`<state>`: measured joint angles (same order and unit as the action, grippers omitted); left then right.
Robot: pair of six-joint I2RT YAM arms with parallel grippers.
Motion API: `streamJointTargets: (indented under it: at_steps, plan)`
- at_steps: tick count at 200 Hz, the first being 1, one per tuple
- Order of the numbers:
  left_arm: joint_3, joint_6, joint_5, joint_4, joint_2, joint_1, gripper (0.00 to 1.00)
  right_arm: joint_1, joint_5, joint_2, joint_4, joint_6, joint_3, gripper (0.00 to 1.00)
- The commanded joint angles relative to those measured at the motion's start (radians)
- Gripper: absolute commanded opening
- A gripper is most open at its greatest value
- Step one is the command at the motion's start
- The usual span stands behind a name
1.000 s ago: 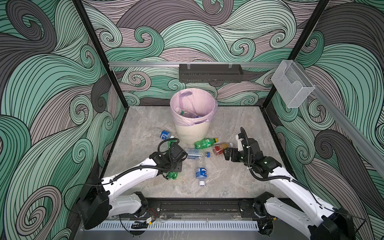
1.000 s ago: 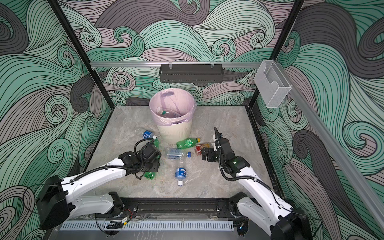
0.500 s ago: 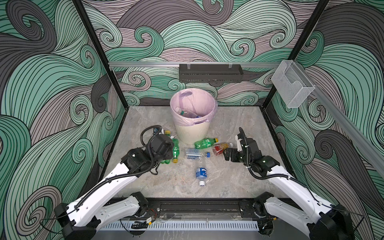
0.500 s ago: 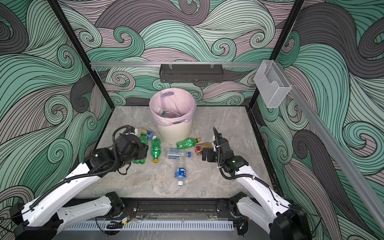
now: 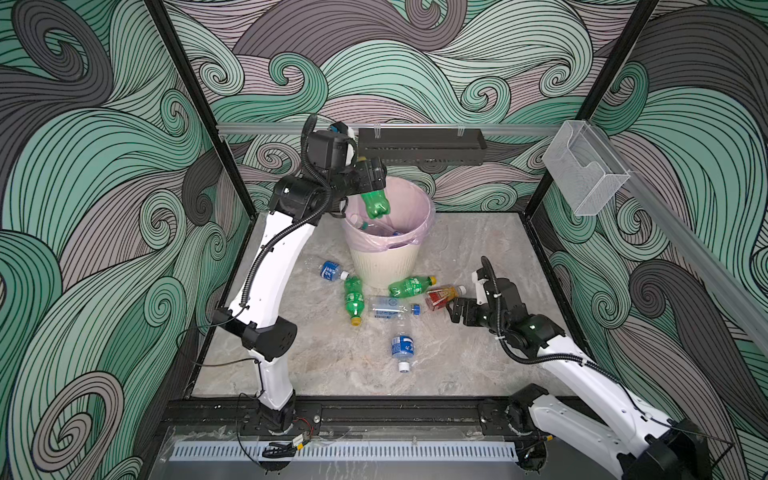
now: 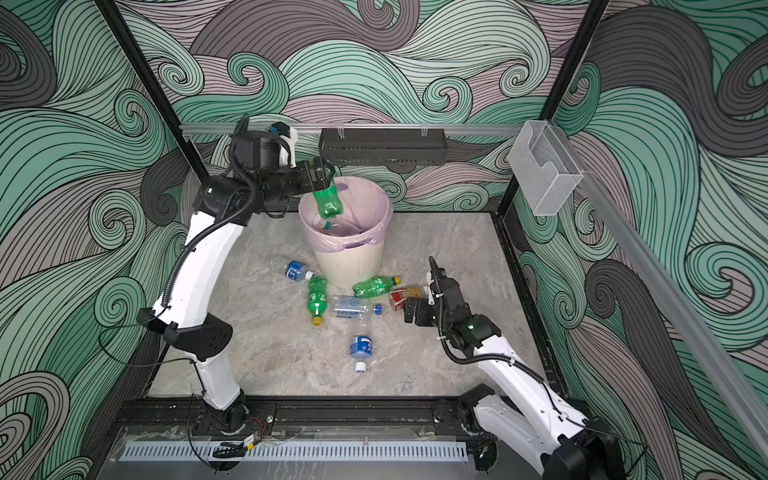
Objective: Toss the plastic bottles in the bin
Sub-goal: 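Lift green soda bottle with left gripper, carry over bin and release, then withdraw left gripper from bin while right gripper lowers onto red-gold tea bottle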
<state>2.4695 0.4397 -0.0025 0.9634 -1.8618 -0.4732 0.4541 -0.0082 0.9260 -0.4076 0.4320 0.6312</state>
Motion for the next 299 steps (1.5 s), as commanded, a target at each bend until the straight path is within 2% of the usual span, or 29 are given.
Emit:
streamJointTargets:
  at_steps: [1,22,41,95,134,163,192,233,248,299]
  plan:
    - [-0.120,-0.045,0.061,0.033,0.112,0.007,0.95,-0.005,-0.007,-0.006,-0.013,0.019,-0.019,0.99]
    - [-0.450,-0.037,0.024,-0.133,0.315,0.016,0.99,-0.005,-0.007,0.018,-0.009,0.011,-0.013,0.99]
    - [-0.668,-0.037,-0.010,-0.193,0.490,0.033,0.99,-0.005,-0.007,0.048,-0.009,0.009,0.003,0.99]
    - [-1.132,-0.070,-0.089,-0.149,0.818,0.051,0.99,-0.005,0.047,0.139,0.000,0.077,0.043,0.99]
    - [-1.383,-0.020,-0.160,-0.098,0.971,0.053,0.99,-0.005,0.066,0.233,0.021,0.181,0.083,0.99]
    - [-1.577,0.039,-0.171,-0.142,1.084,0.053,0.99,-0.005,0.037,0.306,0.092,0.230,0.112,0.99]
    - [-1.661,0.073,-0.163,-0.154,1.146,0.053,0.99,-0.007,0.068,0.412,0.126,0.287,0.154,0.97]
    - [-1.675,0.082,-0.189,-0.128,1.151,0.053,0.99,-0.008,0.078,0.572,0.179,0.344,0.217,0.91]
    - [-1.676,0.085,-0.194,-0.123,1.155,0.054,0.99,-0.009,0.103,0.615,0.184,0.337,0.237,0.88]
    - [-1.686,0.098,-0.219,-0.114,1.194,0.053,0.99,-0.020,0.138,0.700,0.151,0.277,0.290,0.87]
